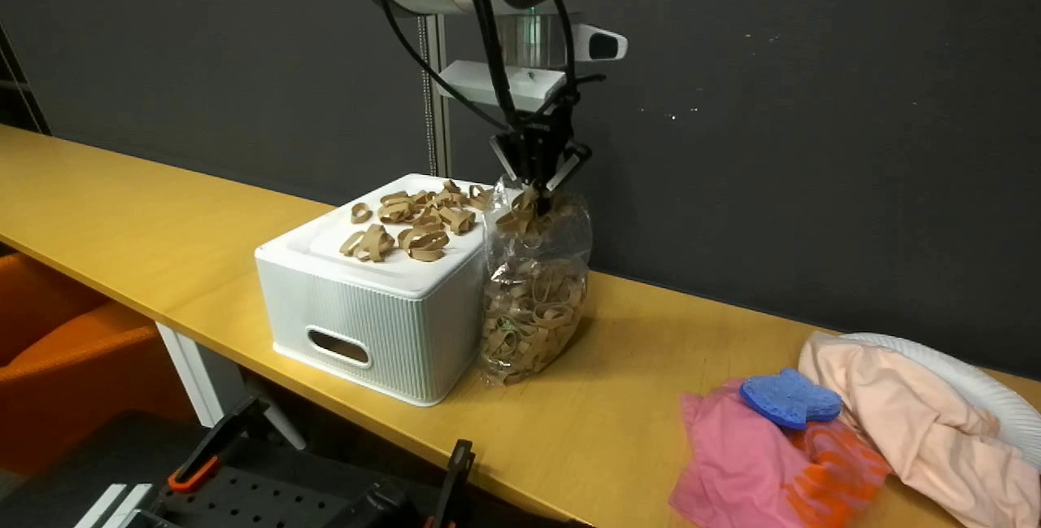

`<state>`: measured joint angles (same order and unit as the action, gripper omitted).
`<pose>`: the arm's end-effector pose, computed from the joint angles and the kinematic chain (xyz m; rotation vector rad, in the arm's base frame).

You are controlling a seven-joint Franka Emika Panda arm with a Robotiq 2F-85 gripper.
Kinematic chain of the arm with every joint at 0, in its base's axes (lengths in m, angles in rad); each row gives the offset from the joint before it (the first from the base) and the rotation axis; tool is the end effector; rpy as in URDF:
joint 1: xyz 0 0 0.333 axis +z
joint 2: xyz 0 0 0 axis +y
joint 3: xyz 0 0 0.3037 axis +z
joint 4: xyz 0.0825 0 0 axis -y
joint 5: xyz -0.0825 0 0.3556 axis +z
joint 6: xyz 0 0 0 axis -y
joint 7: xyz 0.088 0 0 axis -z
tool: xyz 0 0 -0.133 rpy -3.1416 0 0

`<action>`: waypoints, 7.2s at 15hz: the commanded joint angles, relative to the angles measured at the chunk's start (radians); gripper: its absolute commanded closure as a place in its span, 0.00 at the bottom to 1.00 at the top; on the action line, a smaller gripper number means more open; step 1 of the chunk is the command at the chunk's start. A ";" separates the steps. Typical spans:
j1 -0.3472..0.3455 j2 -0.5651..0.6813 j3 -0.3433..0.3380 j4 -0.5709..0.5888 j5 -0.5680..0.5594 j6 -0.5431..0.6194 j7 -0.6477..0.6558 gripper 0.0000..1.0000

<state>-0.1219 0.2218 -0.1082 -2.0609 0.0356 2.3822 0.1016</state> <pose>0.5567 -0.1282 0.3184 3.0848 -0.5493 0.1583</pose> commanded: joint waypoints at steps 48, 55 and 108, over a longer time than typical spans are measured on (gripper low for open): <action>-0.053 -0.054 0.040 -0.086 0.410 -0.012 -0.984 0.00; -0.059 0.080 0.103 0.059 0.408 -0.046 -0.999 0.00; -0.065 0.054 0.085 0.143 0.257 -0.258 -0.588 1.00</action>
<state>-0.1853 0.2955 -0.0225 -1.9000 0.3036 2.1498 -0.5016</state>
